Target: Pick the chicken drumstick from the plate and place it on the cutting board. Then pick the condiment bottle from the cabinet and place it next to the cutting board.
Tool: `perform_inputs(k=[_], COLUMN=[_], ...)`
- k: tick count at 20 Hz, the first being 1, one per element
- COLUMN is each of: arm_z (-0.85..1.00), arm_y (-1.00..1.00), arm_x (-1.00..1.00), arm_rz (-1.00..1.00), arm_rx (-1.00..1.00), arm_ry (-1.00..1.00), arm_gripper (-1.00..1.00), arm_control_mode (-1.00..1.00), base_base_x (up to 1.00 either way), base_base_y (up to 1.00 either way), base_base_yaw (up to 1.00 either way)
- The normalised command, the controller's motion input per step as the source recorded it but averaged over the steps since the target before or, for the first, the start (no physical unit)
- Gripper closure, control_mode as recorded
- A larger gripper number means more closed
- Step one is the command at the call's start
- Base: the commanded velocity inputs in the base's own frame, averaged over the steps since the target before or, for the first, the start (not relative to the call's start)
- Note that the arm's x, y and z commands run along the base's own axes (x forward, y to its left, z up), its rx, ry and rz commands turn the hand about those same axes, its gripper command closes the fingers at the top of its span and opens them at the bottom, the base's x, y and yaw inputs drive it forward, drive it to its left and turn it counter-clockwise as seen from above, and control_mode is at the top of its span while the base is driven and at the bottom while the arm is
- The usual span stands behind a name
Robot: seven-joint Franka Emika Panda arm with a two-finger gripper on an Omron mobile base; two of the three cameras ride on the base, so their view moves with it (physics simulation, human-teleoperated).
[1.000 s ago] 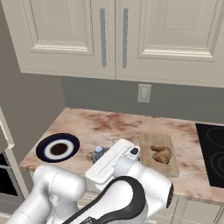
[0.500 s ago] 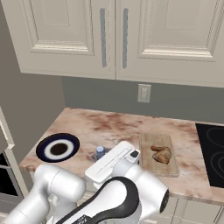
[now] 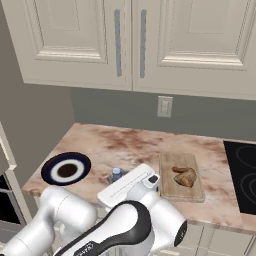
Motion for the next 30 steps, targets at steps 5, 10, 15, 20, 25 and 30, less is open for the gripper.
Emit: perform_inputs(k=[5, 10, 15, 20, 25, 30], arm_z=[-0.15, -0.18, -0.19, -0.18, -0.17, -0.16], arm_y=[0.00, 0.00, 0.00, 0.00, 0.00, 0.00], arm_x=[0.22, 0.22, 0.22, 0.22, 0.20, 0.21], arm_rz=[-0.09, -0.09, -0.08, -0.08, -0.07, -0.07], arm_rx=[0.00, 0.00, 0.00, 0.00, 0.00, 0.00], arm_ry=[0.00, 0.00, 0.00, 0.00, 0.00, 0.00], arm_gripper=[1.00, 1.00, 1.00, 1.00, 1.00, 1.00], arm_control_mode=[-1.00, -1.00, -1.00, -1.00, -1.00, -1.00], base_base_x=[0.00, 0.00, 0.00, 0.00, 0.00, 0.00], base_base_y=[0.00, 0.00, 0.00, 0.00, 0.00, 0.00], base_base_yaw=[0.00, 0.00, 0.00, 0.00, 0.00, 0.00])
